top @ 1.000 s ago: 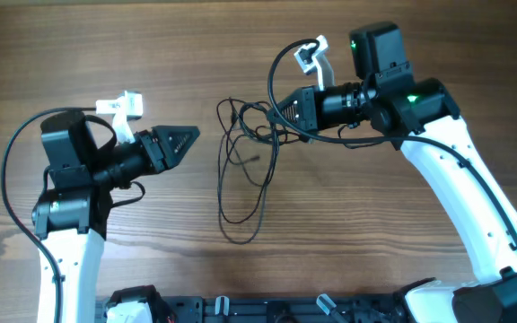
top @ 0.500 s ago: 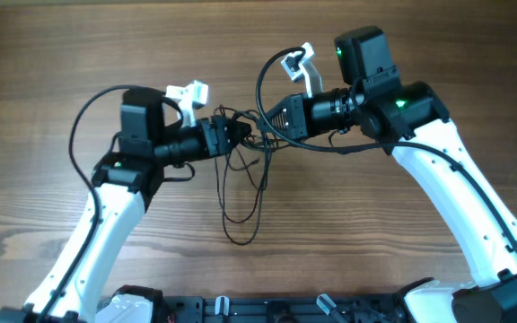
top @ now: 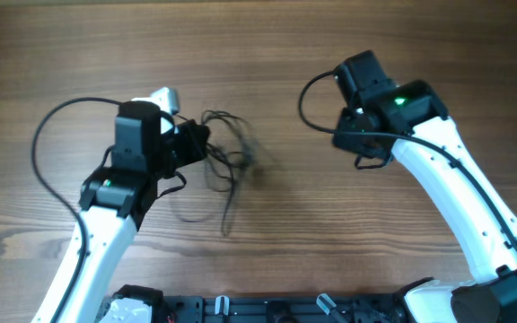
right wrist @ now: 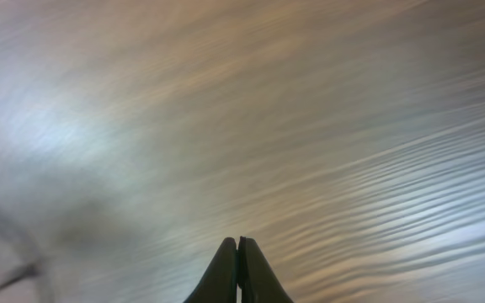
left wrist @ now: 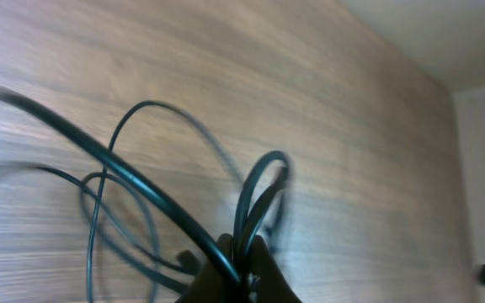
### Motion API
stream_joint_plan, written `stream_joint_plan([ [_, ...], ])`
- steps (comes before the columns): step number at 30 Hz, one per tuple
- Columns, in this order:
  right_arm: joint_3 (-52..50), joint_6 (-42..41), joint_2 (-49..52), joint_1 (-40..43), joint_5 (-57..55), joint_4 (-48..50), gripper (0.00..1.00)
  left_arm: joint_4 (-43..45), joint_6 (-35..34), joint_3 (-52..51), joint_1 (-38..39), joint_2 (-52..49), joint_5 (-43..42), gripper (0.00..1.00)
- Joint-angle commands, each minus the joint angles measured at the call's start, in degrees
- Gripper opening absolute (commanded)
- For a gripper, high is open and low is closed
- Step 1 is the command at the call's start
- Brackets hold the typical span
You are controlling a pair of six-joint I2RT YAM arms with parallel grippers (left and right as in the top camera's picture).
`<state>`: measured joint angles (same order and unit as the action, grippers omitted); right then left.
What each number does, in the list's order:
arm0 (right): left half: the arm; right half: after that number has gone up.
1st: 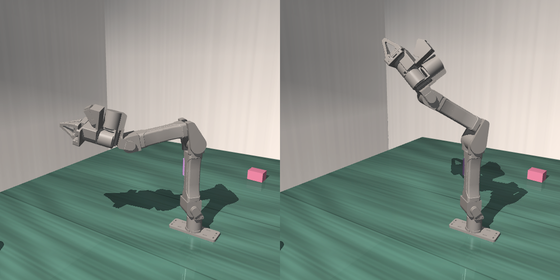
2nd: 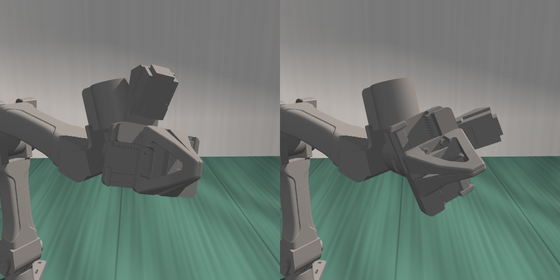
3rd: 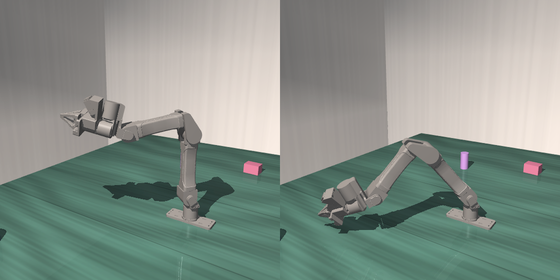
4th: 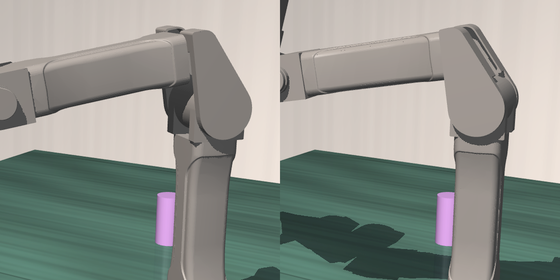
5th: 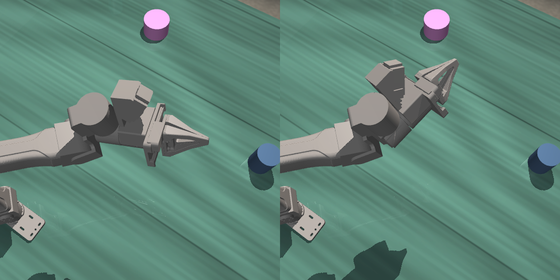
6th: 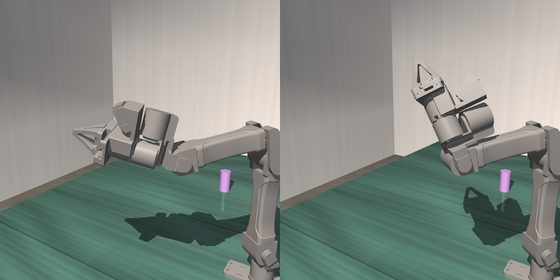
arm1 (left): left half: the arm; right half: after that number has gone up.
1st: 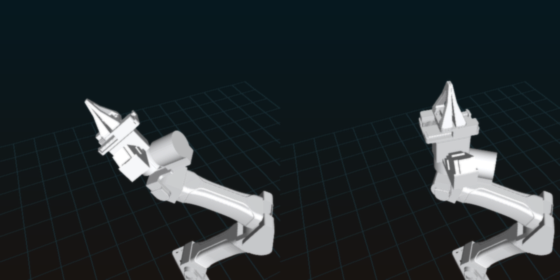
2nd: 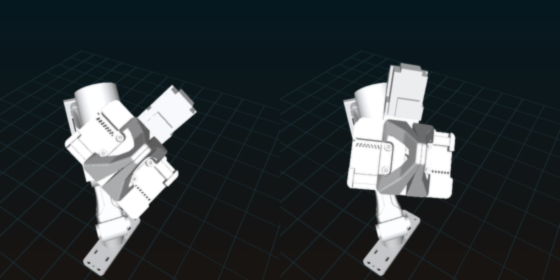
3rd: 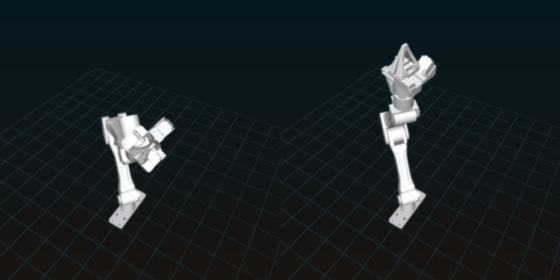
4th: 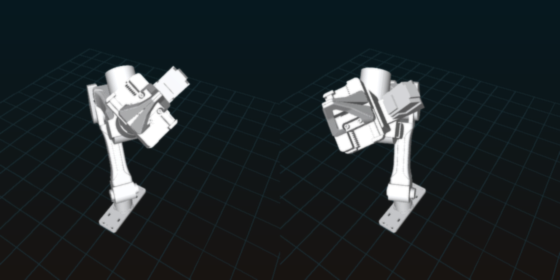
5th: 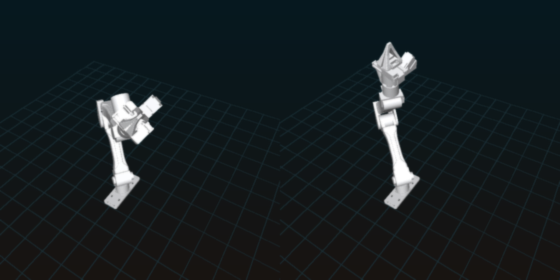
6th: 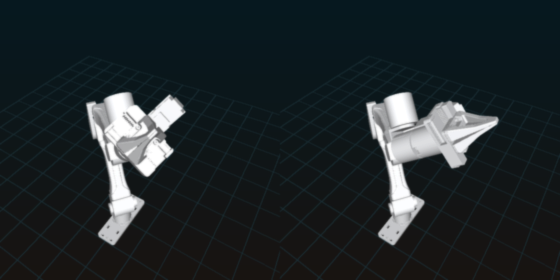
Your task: Untangle cables
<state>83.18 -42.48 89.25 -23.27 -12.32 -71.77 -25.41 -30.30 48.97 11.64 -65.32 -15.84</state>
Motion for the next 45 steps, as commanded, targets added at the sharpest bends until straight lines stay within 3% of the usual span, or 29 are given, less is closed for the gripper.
stream_joint_plan([
  [1, 0.5, 7.32, -0.24, 0.09, -1.33, 4.15, 0.04, 0.37, 6.34, 0.44, 0.04, 5.84, 5.68, 0.04],
  [4, 1.79, 26.29, -0.24, 0.46, 26.36, 10.29, 0.05, 2.05, 15.32, 0.44, 0.04, 8.72, -6.34, 0.04],
  [6, 3.5, 31.67, -0.39, 0.46, 38.36, 11.91, 0.17, 2.6, 16.61, 0.44, 0.04, 9.84, -13.53, 0.04],
  [10, 5.29, 33.53, -1.01, 0.46, 52.52, 16.04, 0.67, 5.22, 14.14, 0.46, 0.04, 11.45, -18.71, 0.04],
  [14, 5.27, 33.29, -0.98, 0.46, 55.65, 18.34, 0.78, 11.21, 10.32, 0.46, -0.15, 12.85, -17.79, 0.04],
  [18, 5.27, 32.3, 0.0, 0.09, 55.01, 18.49, 0.77, 14.01, 6.62, 0.57, -1.05, 14.01, -17.81, 0.04],
  [25, 5.25, 20.48, 4.96, -3.89, 39.54, 23.28, 0.65, 12.85, 6.14, 0.55, -1.05, 13.99, -19.3, 0.04],
  [32, 5.25, 12.33, 11.54, -4.26, 30.16, 26.32, 0.63, 12.52, 4.96, 0.55, -1.05, 14.34, -20.63, 0.04],
  [37, 5.22, 8.57, 13.09, -3.06, 16.35, 21.7, 0.55, 10.97, 4.28, 0.57, -2.91, 16.85, -19.28, 0.04],
  [40, 5.22, 6.49, 13.09, 1.05, 6.23, 15.76, 0.44, 5.31, 4.28, 0.57, -8.44, 19.78, -14.88, 0.04],
  [41, 5.22, 7.76, 13.09, 3.65, 6.12, 13.92, 0.35, 2.78, 4.26, 0.57, -11.43, 20.65, -14.75, 0.04],
  [44, 5.22, 14.36, 13.09, 8.76, 9.84, 11.04, 0.24, -2.71, 4.31, 0.57, -17.46, 21.4, -14.78, 0.04],
  [45, 5.22, 16.98, 13.09, 10.38, 11.65, 10.19, 0.14, -4.66, 4.35, 0.57, -19.71, 21.4, -14.78, 0.04],
])
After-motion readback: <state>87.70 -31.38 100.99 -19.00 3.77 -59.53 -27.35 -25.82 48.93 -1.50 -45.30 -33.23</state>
